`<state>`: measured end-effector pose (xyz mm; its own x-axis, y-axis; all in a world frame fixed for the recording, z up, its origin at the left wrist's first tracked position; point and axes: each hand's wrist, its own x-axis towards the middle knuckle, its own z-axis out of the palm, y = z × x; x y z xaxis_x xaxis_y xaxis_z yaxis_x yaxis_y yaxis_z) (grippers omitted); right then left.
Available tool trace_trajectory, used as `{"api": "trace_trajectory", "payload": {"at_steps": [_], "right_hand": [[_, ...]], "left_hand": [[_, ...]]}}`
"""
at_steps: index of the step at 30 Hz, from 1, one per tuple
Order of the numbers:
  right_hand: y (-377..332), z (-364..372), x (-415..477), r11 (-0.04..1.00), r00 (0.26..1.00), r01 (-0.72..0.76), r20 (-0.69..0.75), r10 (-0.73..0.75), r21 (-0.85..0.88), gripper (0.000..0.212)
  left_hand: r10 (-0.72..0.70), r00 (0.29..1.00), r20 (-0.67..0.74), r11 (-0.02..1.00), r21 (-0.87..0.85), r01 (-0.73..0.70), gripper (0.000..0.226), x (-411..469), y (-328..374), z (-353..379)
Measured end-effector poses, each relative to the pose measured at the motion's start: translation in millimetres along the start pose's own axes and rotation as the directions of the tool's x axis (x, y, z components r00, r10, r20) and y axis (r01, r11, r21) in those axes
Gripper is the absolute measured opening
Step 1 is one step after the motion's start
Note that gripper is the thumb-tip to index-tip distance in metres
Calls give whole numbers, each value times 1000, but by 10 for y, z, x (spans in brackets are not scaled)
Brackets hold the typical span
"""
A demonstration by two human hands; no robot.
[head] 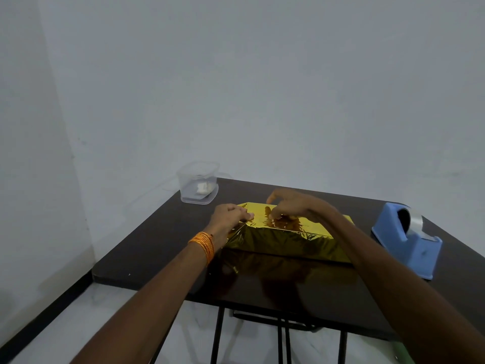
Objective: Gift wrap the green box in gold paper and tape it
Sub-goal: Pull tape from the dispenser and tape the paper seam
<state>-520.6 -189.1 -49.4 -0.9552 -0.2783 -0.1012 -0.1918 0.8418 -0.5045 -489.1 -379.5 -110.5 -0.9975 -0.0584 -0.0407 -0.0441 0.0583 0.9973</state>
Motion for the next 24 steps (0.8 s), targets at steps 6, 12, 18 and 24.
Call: {"api": "trace_trajectory", "payload": {"at_steps": [6,12,18,24], "right_hand": [[6,174,-3,990,992,68,-95,-80,-122,70],[61,230,-102,995,978,102,-183,-103,-13,48],[64,289,-164,991,963,131,-239,-122,23,45],[104,360,-178,982,937,188,-298,-181,-3,46]], "left_hand": [[19,1000,-9,998,68,-18,12,-23,63,45],[99,993,-57,977,193,-87,17,0,34,75],[172,982,-71,942,305,-143,38,-25,29,105],[109,992,-58,969,230,-92,28,-29,26,110]]}}
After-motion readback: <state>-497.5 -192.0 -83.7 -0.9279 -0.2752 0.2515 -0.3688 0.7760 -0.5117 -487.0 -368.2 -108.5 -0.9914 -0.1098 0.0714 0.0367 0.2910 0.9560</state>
